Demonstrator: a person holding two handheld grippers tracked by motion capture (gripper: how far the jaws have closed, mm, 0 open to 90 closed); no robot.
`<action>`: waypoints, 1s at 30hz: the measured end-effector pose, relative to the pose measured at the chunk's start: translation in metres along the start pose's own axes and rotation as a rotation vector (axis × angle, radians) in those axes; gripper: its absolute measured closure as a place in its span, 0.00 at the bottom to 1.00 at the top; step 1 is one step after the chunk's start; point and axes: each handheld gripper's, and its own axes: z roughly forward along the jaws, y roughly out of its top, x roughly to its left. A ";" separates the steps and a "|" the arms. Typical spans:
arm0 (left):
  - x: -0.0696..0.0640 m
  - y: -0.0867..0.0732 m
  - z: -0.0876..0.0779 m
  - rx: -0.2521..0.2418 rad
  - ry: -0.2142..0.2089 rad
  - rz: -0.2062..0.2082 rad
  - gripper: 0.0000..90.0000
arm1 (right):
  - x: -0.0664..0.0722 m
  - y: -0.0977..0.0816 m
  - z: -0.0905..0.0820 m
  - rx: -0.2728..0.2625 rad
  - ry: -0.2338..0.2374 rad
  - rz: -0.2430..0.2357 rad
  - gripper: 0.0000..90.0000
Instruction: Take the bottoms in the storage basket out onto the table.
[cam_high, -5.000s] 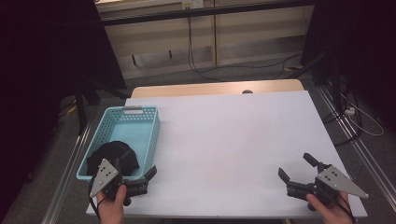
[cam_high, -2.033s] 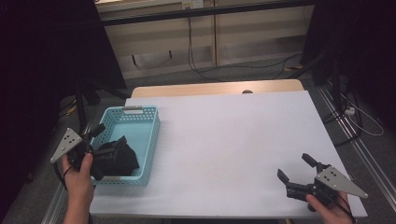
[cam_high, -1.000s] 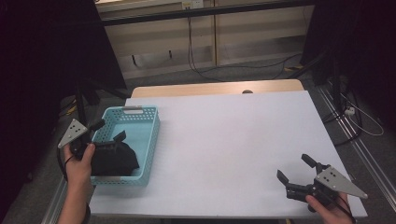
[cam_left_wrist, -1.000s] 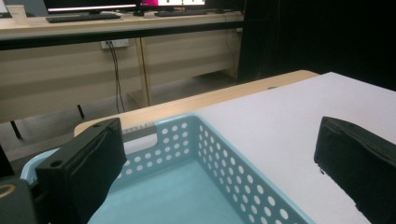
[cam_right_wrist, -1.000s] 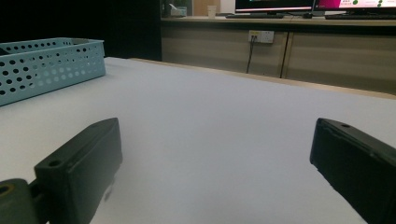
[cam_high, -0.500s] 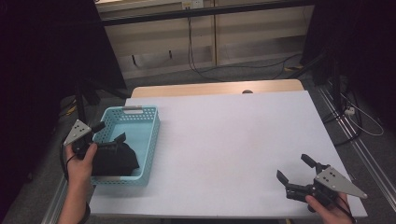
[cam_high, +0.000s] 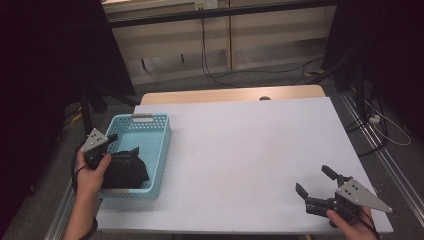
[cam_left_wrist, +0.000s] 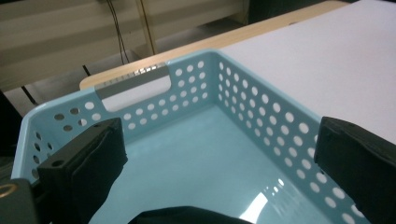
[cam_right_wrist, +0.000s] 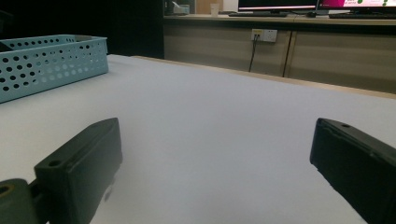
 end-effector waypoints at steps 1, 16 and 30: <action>0.001 -0.001 0.000 0.010 0.001 0.006 0.02 | 0.000 0.000 0.000 0.000 0.000 0.001 0.02; 0.013 -0.022 0.013 0.156 0.033 -0.060 0.03 | 0.001 -0.001 0.001 0.007 0.002 0.001 0.02; 0.013 -0.033 0.037 0.375 0.022 -0.061 0.05 | 0.001 -0.001 -0.001 0.007 0.005 -0.006 0.02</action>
